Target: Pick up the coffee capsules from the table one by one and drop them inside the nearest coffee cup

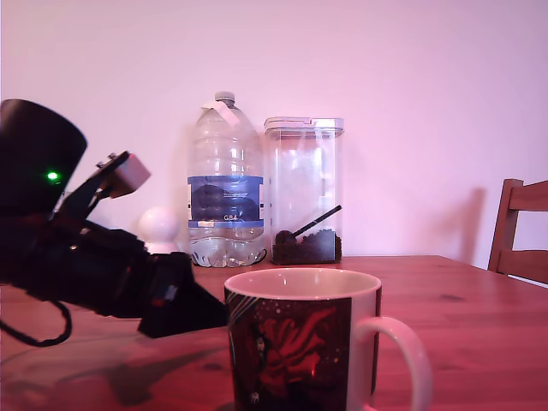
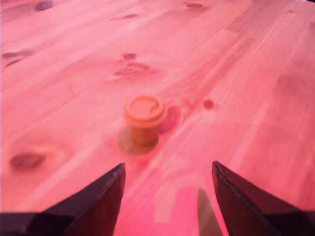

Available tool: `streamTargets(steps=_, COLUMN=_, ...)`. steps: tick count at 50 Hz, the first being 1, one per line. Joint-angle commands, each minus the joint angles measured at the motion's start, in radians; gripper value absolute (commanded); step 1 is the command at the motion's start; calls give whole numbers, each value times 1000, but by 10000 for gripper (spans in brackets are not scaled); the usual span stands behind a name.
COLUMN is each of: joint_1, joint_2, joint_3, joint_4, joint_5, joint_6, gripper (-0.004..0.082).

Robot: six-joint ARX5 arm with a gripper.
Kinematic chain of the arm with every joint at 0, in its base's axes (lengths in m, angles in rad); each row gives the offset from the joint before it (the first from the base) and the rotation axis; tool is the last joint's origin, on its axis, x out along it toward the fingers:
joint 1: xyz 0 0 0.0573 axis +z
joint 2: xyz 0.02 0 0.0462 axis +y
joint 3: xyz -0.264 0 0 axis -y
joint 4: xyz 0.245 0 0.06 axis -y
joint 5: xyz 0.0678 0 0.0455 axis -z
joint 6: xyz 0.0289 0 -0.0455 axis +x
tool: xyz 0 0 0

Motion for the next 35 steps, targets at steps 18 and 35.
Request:
streamTargets(steps=18, joint_1=-17, joint_2=95, joint_3=102, joint_4=-52, joint_5=-7, joint_6=-71, gripper=500)
streamTargets(steps=35, joint_1=-50, joint_2=155, joint_3=164, joint_4=-72, joint_5=-40, joint_6=-102, gripper=500)
